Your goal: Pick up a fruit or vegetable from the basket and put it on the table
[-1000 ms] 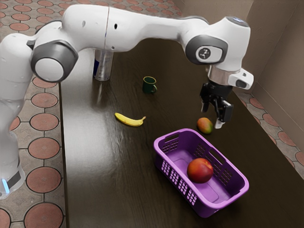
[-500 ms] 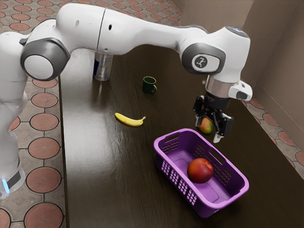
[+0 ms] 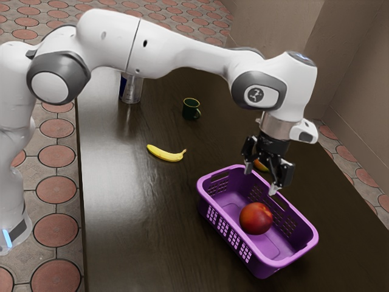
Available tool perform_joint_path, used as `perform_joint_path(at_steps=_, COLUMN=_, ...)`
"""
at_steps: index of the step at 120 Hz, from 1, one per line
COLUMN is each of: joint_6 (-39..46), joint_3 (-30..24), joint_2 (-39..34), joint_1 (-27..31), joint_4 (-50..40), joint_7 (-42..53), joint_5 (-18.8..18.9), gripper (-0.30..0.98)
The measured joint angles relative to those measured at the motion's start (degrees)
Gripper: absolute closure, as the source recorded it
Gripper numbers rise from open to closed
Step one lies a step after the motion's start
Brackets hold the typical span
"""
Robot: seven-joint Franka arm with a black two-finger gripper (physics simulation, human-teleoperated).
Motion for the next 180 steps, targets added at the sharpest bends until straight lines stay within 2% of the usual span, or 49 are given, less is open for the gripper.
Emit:
perform_joint_path(at_steps=38, joint_6=1.01, joint_3=-0.11, joint_2=3.68, joint_1=-0.67, joint_4=2.26, joint_7=-1.34, joint_5=-1.16, gripper=0.0)
perform_joint_path(at_steps=180, joint_6=7.61, joint_3=-0.07, joint_2=10.11, joint_1=-0.7, joint_4=-0.32, joint_7=-2.33, joint_5=-3.31, gripper=0.0)
